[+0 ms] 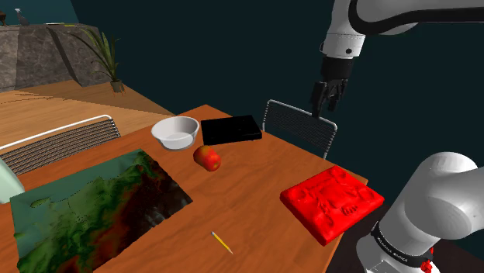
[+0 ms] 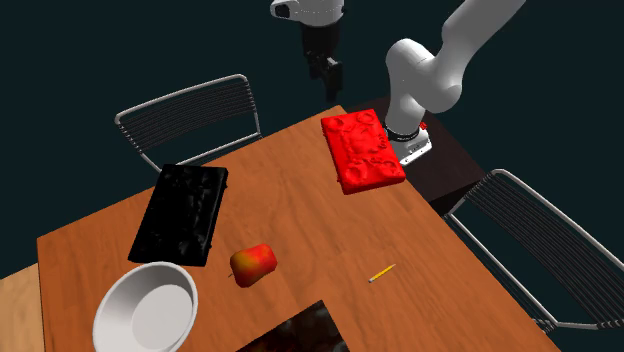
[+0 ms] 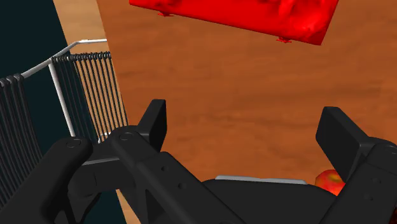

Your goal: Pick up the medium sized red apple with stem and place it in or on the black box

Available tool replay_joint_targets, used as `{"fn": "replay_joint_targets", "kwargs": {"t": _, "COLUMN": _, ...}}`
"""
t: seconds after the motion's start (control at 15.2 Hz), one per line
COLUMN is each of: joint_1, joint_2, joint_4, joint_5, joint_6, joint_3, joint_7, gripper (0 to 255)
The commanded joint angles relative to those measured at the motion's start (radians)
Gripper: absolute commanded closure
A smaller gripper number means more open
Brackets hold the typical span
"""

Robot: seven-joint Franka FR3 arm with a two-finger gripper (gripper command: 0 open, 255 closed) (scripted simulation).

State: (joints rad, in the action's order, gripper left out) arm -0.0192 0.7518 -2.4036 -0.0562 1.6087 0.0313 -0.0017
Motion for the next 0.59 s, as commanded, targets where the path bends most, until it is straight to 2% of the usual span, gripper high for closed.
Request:
{"fn": "replay_joint_targets", "kwargs": {"t": 0.0, "joint_1": 0.0, "joint_2": 0.0, "joint_4": 0.0, "joint_5": 0.0, "joint_6": 0.0, "joint_3": 0.0, "joint_7": 0.0, "gripper": 0}}
{"fn": "replay_joint_targets", "kwargs": {"t": 0.53, "joint_1": -0.02, "joint_2": -0.199, "joint_4": 0.052, "joint_5": -0.034, "joint_6": 0.152, "joint_3": -0.207, "joint_7": 0.273, "gripper": 0}}
